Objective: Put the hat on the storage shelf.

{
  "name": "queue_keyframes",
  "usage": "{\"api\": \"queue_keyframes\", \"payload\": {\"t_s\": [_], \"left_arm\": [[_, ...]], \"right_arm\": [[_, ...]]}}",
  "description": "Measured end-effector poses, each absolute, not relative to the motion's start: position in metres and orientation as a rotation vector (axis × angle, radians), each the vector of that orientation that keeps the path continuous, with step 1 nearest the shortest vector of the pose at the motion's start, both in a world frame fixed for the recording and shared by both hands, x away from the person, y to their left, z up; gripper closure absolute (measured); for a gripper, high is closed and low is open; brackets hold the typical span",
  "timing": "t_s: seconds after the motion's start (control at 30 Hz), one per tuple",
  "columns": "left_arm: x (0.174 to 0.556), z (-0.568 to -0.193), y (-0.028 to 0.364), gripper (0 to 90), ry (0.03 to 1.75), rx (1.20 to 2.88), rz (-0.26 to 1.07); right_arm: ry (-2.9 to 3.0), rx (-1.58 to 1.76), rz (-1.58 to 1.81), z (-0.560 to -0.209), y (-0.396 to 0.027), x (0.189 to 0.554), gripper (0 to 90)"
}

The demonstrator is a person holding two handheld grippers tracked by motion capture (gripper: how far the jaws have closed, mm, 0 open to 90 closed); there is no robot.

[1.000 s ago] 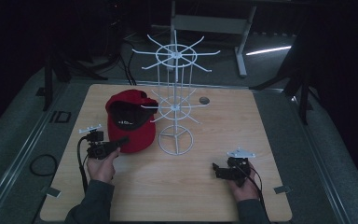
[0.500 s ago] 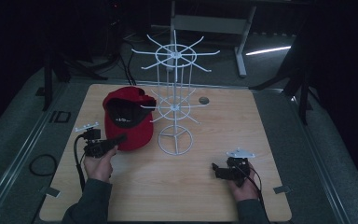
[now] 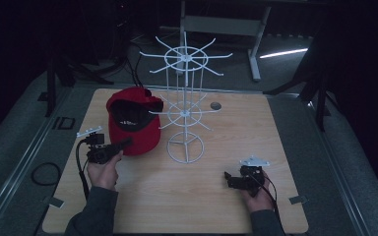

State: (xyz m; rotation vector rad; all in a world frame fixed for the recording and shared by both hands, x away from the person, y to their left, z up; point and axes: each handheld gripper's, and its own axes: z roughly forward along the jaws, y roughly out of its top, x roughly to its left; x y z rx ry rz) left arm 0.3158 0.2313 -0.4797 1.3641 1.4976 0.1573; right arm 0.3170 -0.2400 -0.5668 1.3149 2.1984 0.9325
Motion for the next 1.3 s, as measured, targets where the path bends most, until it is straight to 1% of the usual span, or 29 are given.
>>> {"api": "queue_keyframes", "payload": {"t_s": [0.47,1.3], "left_arm": [[0.314,-0.467,0.237,84.2,1.479,1.332,0.202],[0.311,-0.453,0.245,84.2,1.446,1.287,0.233]], "right_arm": [[2.199,1.315,0.931,-0.567,-0.24,0.317,13.4],[2.199,1.315,0.932,-0.567,-0.24,0.317,13.4]]}}
